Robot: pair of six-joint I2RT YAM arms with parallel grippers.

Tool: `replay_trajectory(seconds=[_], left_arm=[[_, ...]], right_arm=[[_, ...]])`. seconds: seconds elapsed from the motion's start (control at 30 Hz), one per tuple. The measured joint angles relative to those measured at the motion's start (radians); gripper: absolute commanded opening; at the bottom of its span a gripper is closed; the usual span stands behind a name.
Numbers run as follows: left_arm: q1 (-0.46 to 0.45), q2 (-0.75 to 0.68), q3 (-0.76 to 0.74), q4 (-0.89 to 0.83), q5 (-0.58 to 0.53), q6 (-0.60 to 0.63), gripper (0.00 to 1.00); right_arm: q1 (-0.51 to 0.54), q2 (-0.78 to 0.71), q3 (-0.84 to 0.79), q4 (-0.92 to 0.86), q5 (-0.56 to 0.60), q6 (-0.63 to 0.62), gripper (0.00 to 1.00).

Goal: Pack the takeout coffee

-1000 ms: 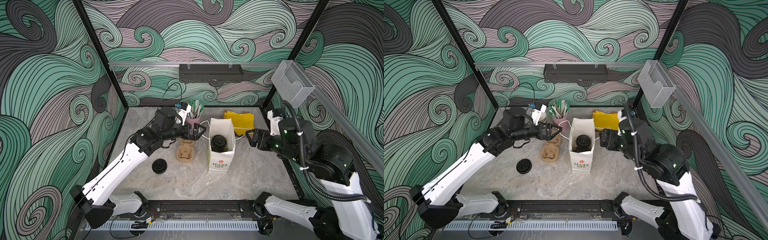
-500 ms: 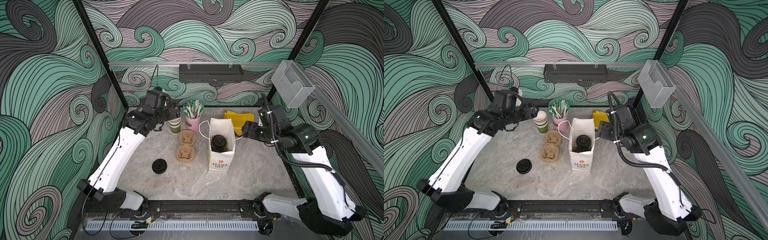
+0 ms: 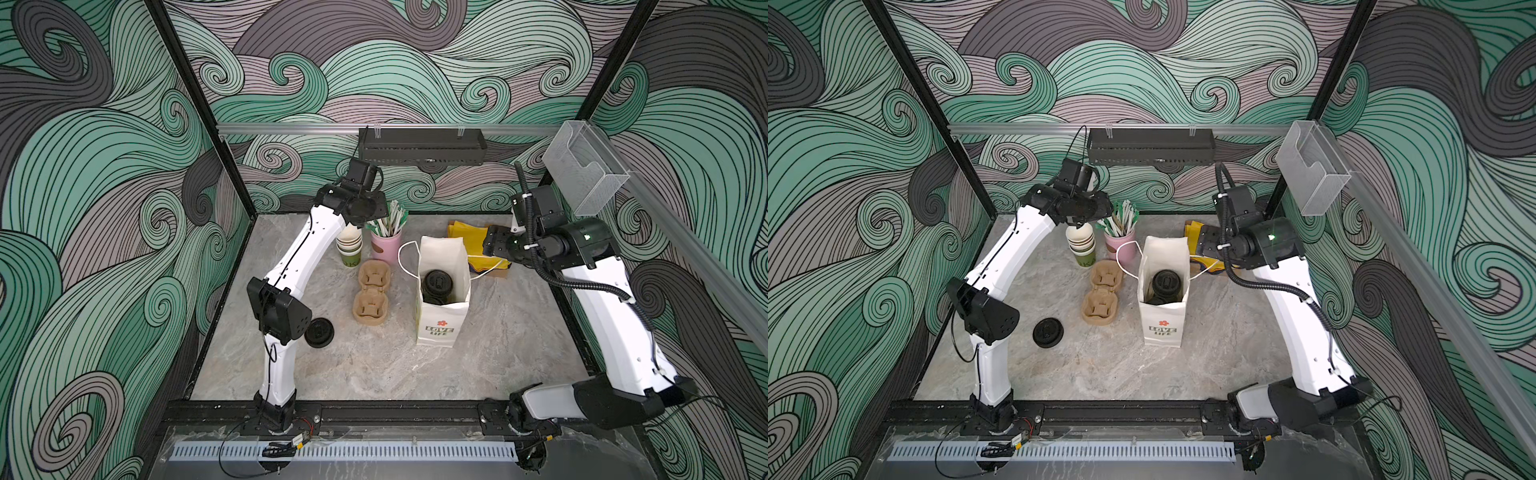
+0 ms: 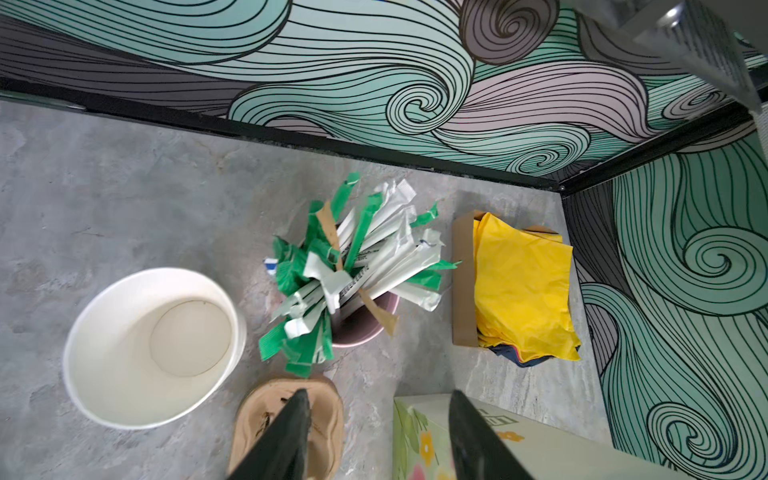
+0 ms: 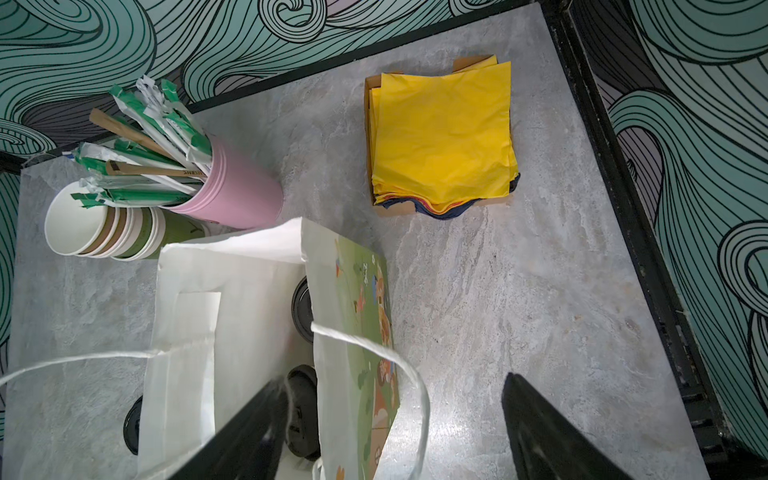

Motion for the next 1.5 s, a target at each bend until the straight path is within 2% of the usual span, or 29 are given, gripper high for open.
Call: replay_trajectory(seconds=[0.2, 0.4, 0.57, 0.83, 1.3, 1.5], left_arm=[[-0.036, 0.111, 0.124, -0.042, -0.008, 0.004, 0.52], [-0.05, 0.18, 0.139, -0.062, -0.049, 0.004, 0.48], [-0.049, 0.218, 0.139, -0.062, -0.08, 0.003, 0.38], [-0.048, 0.257, 0.173, -0.025, -0.105, 0.002, 0.31], [-0.048, 0.274, 0.174, 0.013, -0.18, 0.011, 0.01], [-0.049, 0.274, 0.174, 0.013, -0.19, 0.015, 0.0]], right_arm=[[-0.008, 0.035, 0.026, 0.001, -0.003, -0.015, 0.81], [-0.013, 0.034, 0.026, 0.002, -0.011, -0.006, 0.8], [-0.013, 0.027, 0.022, 0.01, -0.023, 0.012, 0.79], [-0.013, -0.011, 0.015, 0.017, -0.026, 0.034, 0.79], [-0.014, -0.018, 0.008, 0.024, -0.054, 0.033, 0.79], [-0.02, -0.027, -0.005, 0.026, -0.063, 0.03, 0.79]])
